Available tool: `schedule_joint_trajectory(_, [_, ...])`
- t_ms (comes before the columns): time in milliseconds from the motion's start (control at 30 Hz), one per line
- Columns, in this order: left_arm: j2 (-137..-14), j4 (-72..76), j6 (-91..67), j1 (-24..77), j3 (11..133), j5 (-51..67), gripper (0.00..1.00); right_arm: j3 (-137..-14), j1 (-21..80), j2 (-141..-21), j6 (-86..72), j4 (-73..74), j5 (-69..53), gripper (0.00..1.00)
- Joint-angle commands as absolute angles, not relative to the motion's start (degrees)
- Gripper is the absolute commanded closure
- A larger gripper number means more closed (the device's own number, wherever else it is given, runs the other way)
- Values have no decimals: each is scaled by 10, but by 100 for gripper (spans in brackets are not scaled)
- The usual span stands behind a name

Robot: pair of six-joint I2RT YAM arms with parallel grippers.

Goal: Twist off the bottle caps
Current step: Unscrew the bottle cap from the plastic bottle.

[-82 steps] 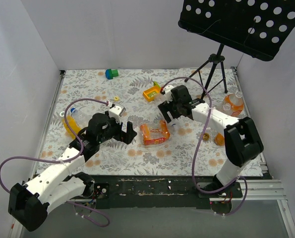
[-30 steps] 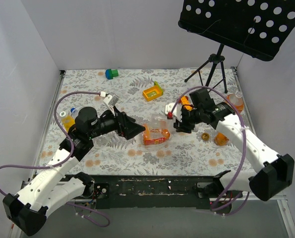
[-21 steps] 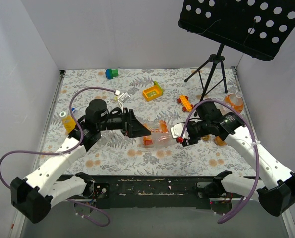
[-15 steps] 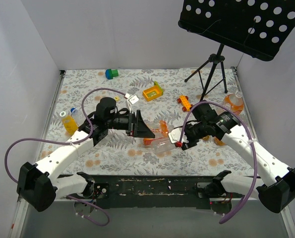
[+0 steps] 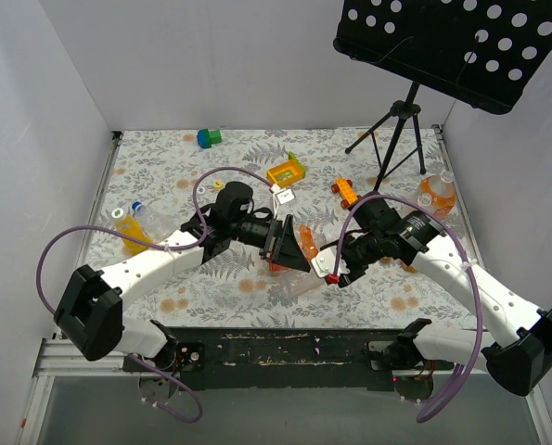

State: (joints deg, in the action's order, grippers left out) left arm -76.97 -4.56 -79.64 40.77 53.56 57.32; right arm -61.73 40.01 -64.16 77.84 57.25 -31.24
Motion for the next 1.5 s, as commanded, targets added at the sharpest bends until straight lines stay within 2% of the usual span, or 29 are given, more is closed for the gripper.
schedule_joint_trajectory(0, [-790,-40,-786,419,569,596,2,-624,410,-645,780,570,-309,72])
schedule_joint_trajectory(267, [-844,-66,-761,450,595,607,4,-618,413,-644,766,549,-300,73])
schedule_joint_trajectory(433, [-874,-80,-750,468,607,622,13,-618,413,-643,757,540,-294,73])
schedule_joint_trajectory(533, [-883,-86,-744,474,610,629,22,-613,413,-642,753,535,-290,73])
schedule_joint_trajectory(700, [-885,-89,-744,478,610,635,51,-602,413,-637,745,528,-291,73])
schedule_joint_trajectory(800, [-880,-91,-741,477,606,635,78,-602,413,-640,734,528,-295,71])
schedule_joint_trajectory(867, [-871,-93,-734,477,599,635,89,-606,412,-644,702,524,-296,66])
schedule_joint_trajectory(1000, [-838,-92,-708,477,570,614,98,-611,412,-650,677,527,-307,50])
schedule_joint_trajectory(1100, [-805,-94,-684,477,544,583,100,-611,408,-650,675,532,-321,38])
schedule_joint_trajectory(1233, [-772,-98,-665,477,513,557,100,-613,403,-652,685,546,-331,15])
schedule_joint_trajectory(1467, [-720,-149,-624,476,480,547,100,-602,385,-625,705,545,-302,11])
